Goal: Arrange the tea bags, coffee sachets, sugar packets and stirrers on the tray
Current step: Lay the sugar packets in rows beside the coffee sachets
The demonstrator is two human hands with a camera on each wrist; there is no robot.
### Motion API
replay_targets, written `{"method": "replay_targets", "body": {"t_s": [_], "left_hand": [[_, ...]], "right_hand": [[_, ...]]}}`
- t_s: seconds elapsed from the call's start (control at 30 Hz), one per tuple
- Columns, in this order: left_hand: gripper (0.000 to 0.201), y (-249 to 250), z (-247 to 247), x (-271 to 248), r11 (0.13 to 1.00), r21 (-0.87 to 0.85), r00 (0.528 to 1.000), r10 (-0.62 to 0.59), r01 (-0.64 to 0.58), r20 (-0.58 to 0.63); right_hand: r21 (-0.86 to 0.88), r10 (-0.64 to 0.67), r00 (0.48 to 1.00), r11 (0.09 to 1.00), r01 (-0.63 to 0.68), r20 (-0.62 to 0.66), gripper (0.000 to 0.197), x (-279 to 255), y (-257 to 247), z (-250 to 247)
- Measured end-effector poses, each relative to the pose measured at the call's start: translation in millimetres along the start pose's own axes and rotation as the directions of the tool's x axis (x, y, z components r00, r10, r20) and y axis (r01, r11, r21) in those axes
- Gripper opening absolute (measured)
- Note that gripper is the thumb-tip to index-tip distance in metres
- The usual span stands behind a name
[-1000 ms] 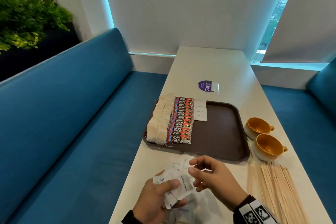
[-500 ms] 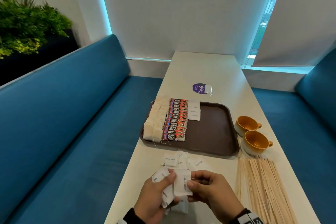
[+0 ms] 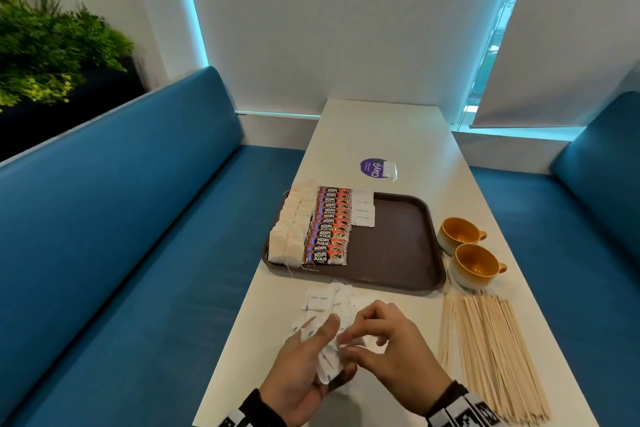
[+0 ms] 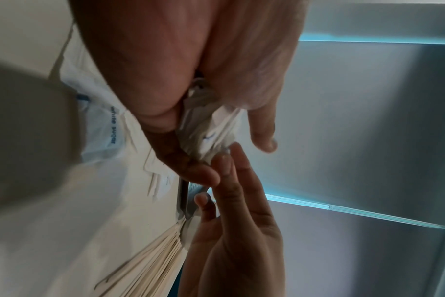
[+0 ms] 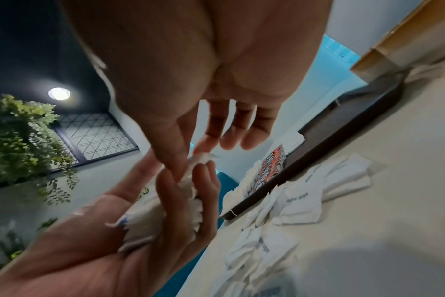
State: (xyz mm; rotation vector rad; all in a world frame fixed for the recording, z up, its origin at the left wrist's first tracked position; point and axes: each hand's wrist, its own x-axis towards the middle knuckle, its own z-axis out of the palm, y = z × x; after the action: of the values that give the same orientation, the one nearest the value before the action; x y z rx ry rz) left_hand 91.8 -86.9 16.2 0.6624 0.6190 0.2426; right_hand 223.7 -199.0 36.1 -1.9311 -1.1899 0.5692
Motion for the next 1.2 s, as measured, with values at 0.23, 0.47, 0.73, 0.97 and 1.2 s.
{"method": "replay_targets", "body": {"t_s": [0.23, 0.47, 0.73, 0.97, 1.2], "left_hand": [[0.054, -0.6, -11.7, -0.7, 0.995, 0.086, 0.996, 0.049, -0.056, 0.076], [0.045, 1.8, -10.1, 0.9, 0.994, 0.084, 0.988, 0.061, -0.073, 0.144], [0.053, 9.0, -10.7, 2.0, 0.989, 0.136, 0.99, 0.047, -0.065, 0.131], [0.047, 8.0, -13.9, 5.5, 0.987, 0.148, 0.995, 0.053, -0.066, 0.09], [0.052, 11.2, -14.3, 7.5, 0.993, 0.111, 0.995, 0.042, -0.052, 0.09]], "right_hand": [[0.236, 0.017, 0.998, 0.972, -0.002, -0.064, 0.041, -7.4, -3.5, -9.6], [0.531, 0.149, 0.979, 0.846, -0.051, -0.143, 0.023, -10.9, 3.7, -3.2], [0.708, 0.272, 0.962, 0.686, -0.169, -0.034, 0.022, -5.9, 2.7, -3.9], [0.584, 0.264, 0.96, 0.796, -0.159, -0.098, 0.033, -0.6, 7.0, -2.6], [0.627, 0.294, 0.954, 0.753, -0.198, -0.052, 0.047, 7.8, 9.3, 0.6]]}}
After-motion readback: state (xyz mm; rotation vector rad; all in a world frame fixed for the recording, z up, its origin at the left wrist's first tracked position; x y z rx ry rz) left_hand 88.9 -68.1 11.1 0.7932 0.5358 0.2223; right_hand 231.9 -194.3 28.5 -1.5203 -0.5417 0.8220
